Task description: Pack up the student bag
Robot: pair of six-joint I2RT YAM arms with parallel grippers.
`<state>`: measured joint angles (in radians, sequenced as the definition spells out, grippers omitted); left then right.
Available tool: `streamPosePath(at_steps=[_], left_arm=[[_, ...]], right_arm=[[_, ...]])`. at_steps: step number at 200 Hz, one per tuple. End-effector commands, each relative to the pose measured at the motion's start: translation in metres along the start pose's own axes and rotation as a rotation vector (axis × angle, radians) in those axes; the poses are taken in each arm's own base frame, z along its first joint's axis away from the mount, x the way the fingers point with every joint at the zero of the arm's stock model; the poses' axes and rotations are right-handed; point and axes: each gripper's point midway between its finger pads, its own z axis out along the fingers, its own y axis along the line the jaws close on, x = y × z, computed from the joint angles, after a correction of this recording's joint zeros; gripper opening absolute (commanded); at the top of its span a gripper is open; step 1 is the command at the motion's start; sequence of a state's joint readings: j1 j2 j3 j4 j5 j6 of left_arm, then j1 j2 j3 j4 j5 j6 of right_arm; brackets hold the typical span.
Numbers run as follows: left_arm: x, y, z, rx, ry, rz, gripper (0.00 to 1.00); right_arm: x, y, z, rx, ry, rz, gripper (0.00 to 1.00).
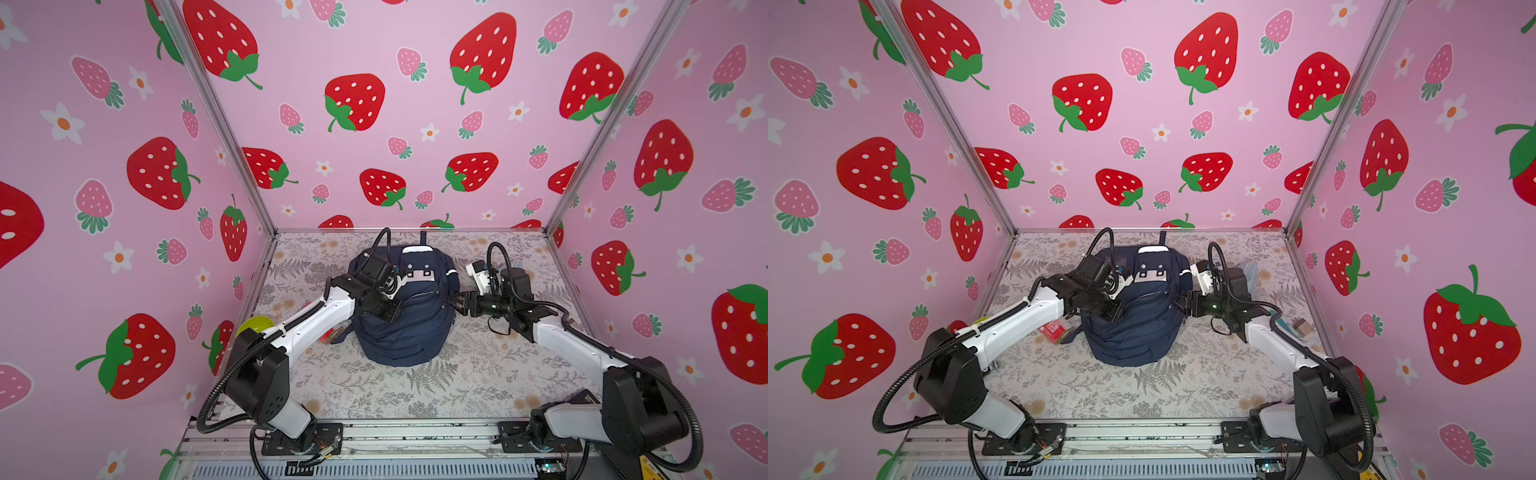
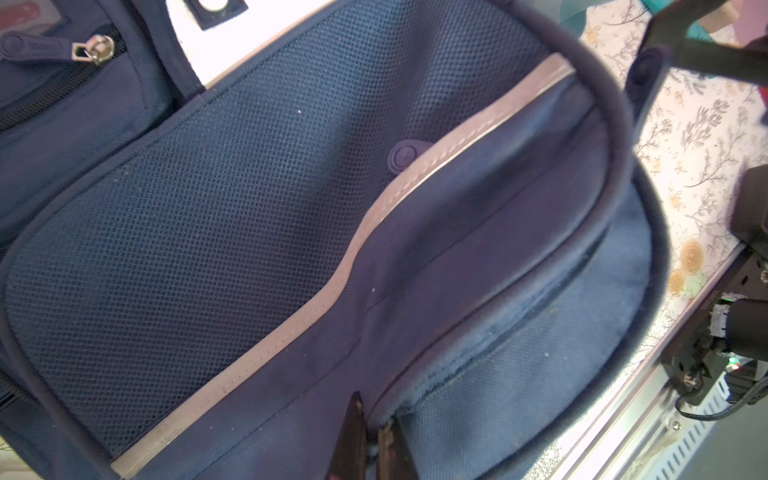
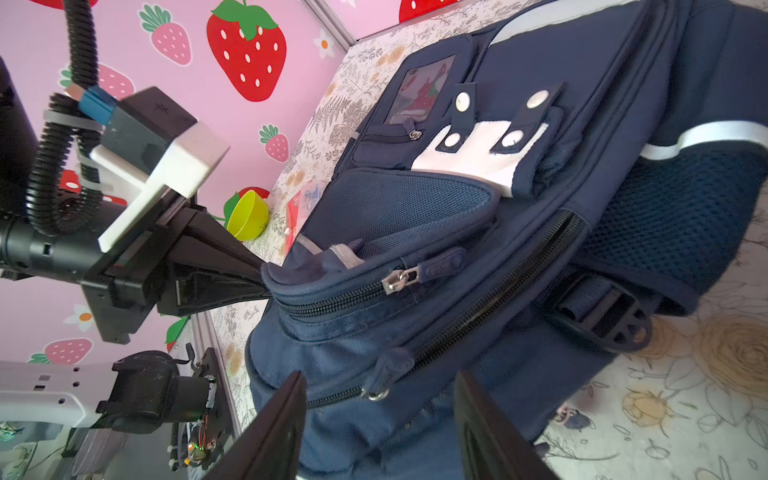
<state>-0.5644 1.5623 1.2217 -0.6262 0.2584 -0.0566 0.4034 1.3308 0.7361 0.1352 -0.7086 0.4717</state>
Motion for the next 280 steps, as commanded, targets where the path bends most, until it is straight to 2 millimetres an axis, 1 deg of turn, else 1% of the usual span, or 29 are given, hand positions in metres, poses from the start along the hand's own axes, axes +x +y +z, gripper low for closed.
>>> streamPosePath(at_steps=[1, 31, 41, 49, 54, 68, 91, 106, 133, 146, 177, 205, 232, 237, 263, 280], left_arm=[[-0.011, -0.01, -0.013, 0.05, -0.055, -0.001, 0.0], [-0.011, -0.01, -0.013, 0.054, -0.055, -0.004, 0.0], [-0.011, -0.01, -0.014, 0.054, -0.056, -0.004, 0.0], [-0.011, -0.01, -0.014, 0.052, -0.056, -0.004, 0.0], [-0.011, -0.009, -0.014, 0.052, -0.056, -0.004, 0.0], [-0.011, -0.009, -0.013, 0.052, -0.056, -0.005, 0.0], [-0.01, -0.01, -0.012, 0.055, -0.053, -0.007, 0.0], [-0.01, -0.009, -0.011, 0.054, -0.051, -0.009, 0.0], [-0.011, -0.008, -0.011, 0.054, -0.053, -0.011, 0.0], [-0.011, -0.008, -0.01, 0.055, -0.052, -0.012, 0.0], [-0.011, -0.006, -0.011, 0.05, -0.054, -0.018, 0.0], [-0.012, -0.002, -0.011, 0.038, -0.06, -0.037, 0.0], [-0.015, 0.0, -0.011, 0.039, -0.07, -0.053, 0.0], [-0.016, 0.001, -0.012, 0.041, -0.076, -0.055, 0.0], [-0.019, 0.003, -0.013, 0.046, -0.09, -0.083, 0.0], [-0.021, 0.004, -0.013, 0.051, -0.109, -0.113, 0.0]], right_arm=[[-0.004, 0.002, 0.002, -0.019, -0.008, -0.017, 0.57], [-0.004, -0.007, 0.011, -0.011, 0.01, -0.012, 0.56], [-0.006, -0.008, 0.015, -0.019, 0.015, -0.008, 0.52], [-0.007, -0.009, 0.017, -0.024, 0.017, -0.004, 0.52], [-0.008, -0.009, 0.018, -0.027, 0.016, -0.003, 0.48], [-0.01, -0.008, 0.02, -0.033, 0.014, 0.0, 0.43], [-0.01, -0.008, 0.019, -0.035, 0.011, -0.001, 0.39], [-0.01, -0.008, 0.019, -0.033, 0.014, -0.002, 0.31], [-0.005, -0.012, 0.019, -0.021, 0.02, 0.006, 0.28], [-0.004, -0.013, 0.019, -0.019, 0.022, 0.007, 0.23], [-0.004, -0.011, 0.015, -0.008, 0.013, 0.005, 0.1], [-0.002, -0.003, 0.0, 0.011, -0.015, -0.009, 0.05], [0.009, 0.003, -0.013, 0.022, -0.042, 0.012, 0.01], [0.014, 0.003, -0.014, 0.027, -0.041, 0.017, 0.0], [0.038, 0.0, -0.014, 0.068, -0.028, 0.055, 0.0], [0.047, 0.006, -0.015, 0.073, -0.039, 0.056, 0.0]])
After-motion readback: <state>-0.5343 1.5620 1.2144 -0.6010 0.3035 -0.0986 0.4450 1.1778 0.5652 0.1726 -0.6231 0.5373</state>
